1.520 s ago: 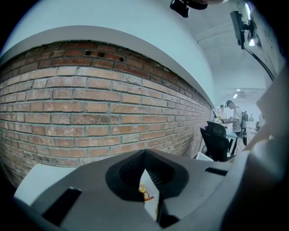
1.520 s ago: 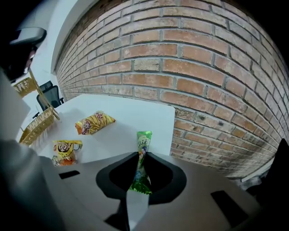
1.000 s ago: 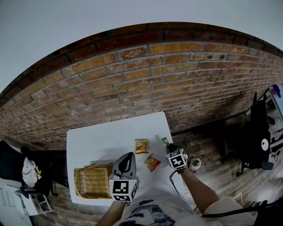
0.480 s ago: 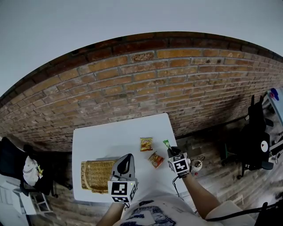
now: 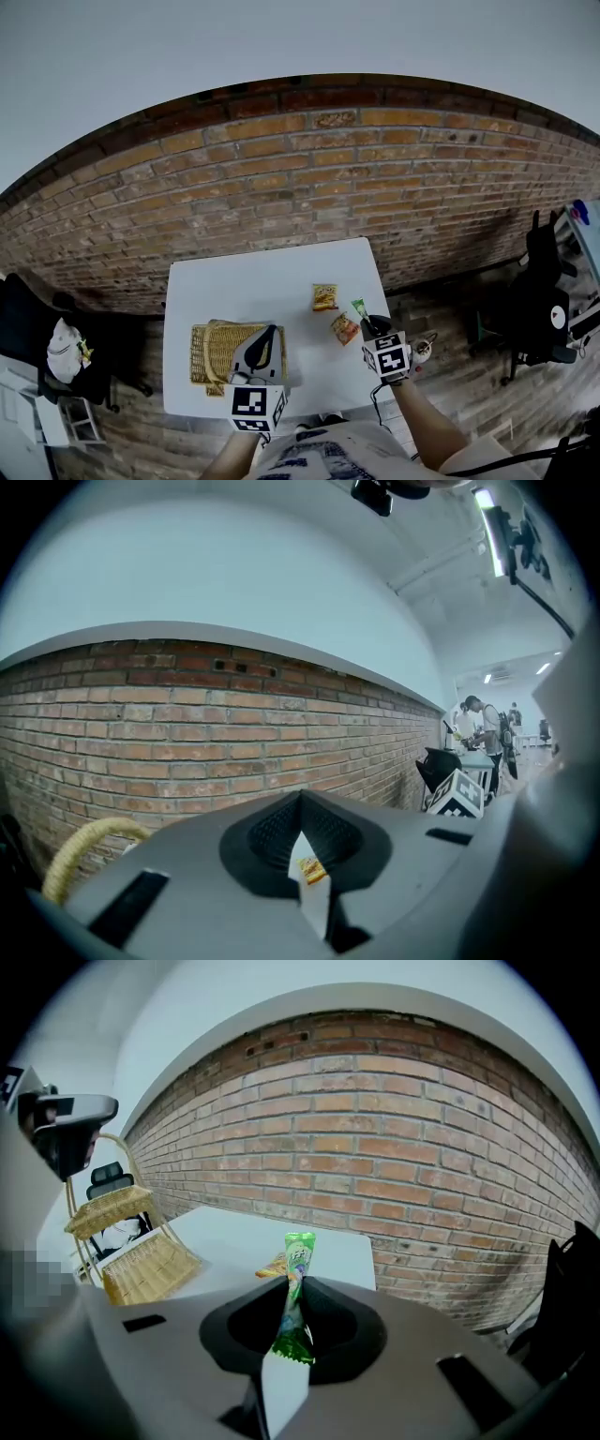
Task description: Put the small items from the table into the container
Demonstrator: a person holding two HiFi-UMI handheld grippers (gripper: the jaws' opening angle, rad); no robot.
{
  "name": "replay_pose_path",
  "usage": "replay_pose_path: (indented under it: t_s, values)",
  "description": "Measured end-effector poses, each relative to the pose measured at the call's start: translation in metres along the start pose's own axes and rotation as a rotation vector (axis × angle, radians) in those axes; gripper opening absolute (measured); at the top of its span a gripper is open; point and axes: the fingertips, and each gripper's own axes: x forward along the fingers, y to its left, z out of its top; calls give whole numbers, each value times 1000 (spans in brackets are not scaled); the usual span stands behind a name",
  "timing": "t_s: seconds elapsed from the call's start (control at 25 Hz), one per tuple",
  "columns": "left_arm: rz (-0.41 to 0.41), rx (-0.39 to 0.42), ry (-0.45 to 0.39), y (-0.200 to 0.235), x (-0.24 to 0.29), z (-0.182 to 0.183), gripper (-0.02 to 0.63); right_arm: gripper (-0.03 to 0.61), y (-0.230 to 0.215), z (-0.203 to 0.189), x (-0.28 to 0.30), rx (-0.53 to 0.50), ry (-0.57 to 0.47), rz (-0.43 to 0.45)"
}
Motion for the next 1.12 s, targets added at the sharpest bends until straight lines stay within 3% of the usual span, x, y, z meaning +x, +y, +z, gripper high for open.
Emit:
replay_pose_path:
  t_s: [0.6,1.12]
  values:
    - [77,-24,-64,50,-104,2,49,64,110,52,-56,-64,-126,69]
    - [186,-22,-79,92,-159,-8,49,64,192,81,-71,-136,-195,168]
